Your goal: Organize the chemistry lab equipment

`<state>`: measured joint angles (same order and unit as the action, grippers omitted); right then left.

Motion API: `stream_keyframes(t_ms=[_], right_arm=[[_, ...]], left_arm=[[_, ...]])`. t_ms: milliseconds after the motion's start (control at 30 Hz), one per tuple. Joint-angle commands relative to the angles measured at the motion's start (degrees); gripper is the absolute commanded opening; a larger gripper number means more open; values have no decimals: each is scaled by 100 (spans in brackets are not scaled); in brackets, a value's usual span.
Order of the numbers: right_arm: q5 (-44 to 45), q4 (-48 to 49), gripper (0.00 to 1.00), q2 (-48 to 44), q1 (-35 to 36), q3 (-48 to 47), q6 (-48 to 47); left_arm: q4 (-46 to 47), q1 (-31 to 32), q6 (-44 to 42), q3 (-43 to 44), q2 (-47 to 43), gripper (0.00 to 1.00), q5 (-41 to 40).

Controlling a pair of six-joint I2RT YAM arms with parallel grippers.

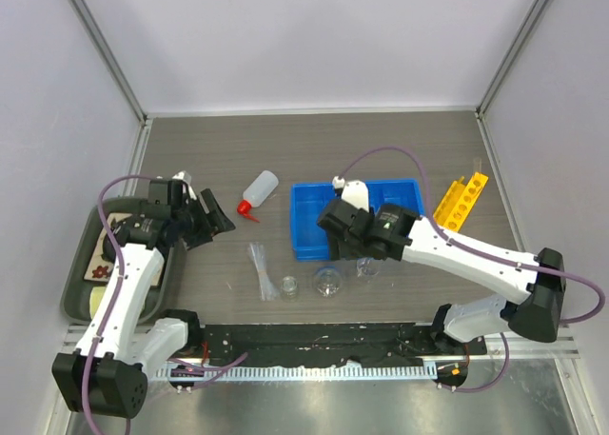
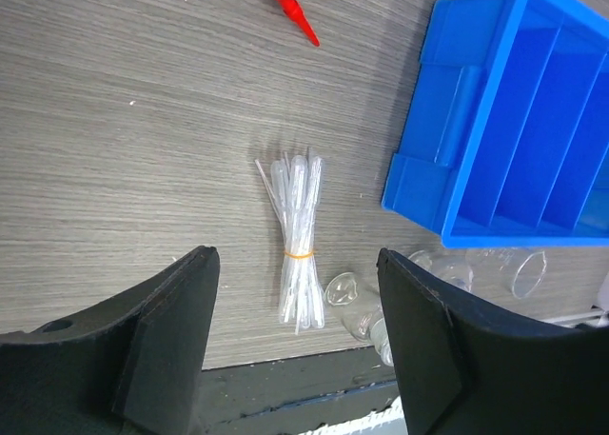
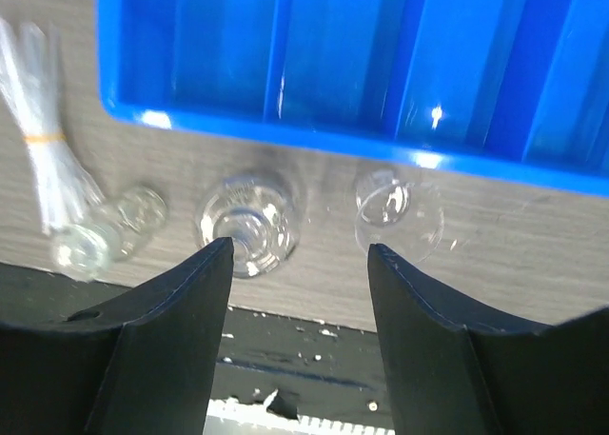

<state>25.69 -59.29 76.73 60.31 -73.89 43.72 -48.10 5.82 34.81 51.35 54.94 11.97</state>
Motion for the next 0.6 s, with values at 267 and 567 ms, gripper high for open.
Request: stream_keyframes(t_ms=[267, 567], right_arm=[[-609, 1041, 64, 342, 253, 981, 541], [-794, 1358, 64, 887, 463, 894, 523]], left_arm=[[231, -38, 185, -345, 17, 72, -10], [187, -38, 53, -310, 0, 72, -1]])
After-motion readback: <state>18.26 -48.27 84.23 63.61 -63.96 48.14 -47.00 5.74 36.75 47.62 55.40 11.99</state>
